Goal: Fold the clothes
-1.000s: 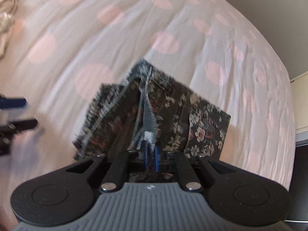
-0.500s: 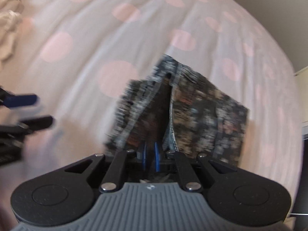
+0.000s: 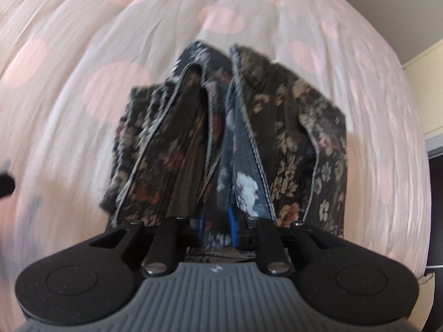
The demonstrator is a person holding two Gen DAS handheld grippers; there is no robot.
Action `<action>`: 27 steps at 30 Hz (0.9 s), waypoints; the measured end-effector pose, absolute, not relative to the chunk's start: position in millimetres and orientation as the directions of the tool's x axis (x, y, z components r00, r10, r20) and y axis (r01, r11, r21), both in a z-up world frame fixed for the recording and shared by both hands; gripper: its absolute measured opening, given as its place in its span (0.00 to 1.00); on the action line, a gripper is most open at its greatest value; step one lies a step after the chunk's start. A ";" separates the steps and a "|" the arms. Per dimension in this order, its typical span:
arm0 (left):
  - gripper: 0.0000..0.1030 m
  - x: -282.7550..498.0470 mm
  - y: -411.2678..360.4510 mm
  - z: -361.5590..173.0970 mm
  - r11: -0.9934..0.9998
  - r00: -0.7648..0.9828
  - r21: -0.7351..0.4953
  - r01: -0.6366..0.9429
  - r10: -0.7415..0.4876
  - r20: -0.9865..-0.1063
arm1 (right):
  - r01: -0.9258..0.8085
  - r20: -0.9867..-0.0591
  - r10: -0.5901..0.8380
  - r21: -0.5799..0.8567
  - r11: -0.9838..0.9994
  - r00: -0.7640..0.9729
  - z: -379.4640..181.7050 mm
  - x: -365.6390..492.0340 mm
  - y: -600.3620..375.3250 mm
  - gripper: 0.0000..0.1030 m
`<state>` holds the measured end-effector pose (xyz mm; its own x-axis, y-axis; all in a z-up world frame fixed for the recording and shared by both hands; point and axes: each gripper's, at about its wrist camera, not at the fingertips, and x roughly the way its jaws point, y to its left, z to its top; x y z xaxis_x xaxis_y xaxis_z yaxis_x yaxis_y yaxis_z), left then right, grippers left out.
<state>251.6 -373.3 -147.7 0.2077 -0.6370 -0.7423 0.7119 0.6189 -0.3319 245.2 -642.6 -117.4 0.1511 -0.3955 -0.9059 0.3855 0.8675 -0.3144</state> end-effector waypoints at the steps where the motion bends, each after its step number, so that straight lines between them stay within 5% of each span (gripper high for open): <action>1: 0.46 251.5 -373.3 -147.7 0.618 0.207 -0.332 0.712 -0.637 -0.742 | 0.407 -0.899 -0.408 -0.316 0.857 0.161 -115.1 247.2 -645.7 0.30; 6: 0.46 252.0 -373.8 -149.5 0.619 0.203 -0.332 0.712 -0.634 -0.746 | 0.518 -0.923 -0.348 -0.221 0.826 0.161 -113.5 256.5 -667.7 0.44; 13: 0.46 251.8 -374.2 -152.1 0.621 0.198 -0.331 0.710 -0.628 -0.753 | 0.529 -0.885 -0.444 -0.313 0.788 0.138 -130.9 266.1 -674.1 0.41; 18: 0.46 252.2 -374.5 -153.9 0.622 0.193 -0.333 0.708 -0.624 -0.757 | 0.504 -0.896 -0.415 -0.288 0.814 0.158 -121.0 262.6 -681.3 0.24; 27: 0.46 251.8 -373.2 -153.2 0.618 0.193 -0.338 0.710 -0.632 -0.751 | 0.452 -0.905 -0.337 -0.196 0.870 0.258 -58.9 243.2 -677.9 0.08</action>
<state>251.8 -373.2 -153.2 0.1930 -0.6320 -0.7505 0.7097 0.6181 -0.3380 243.2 -677.9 -58.9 0.2581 -0.3374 -0.9053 0.4518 0.8704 -0.1956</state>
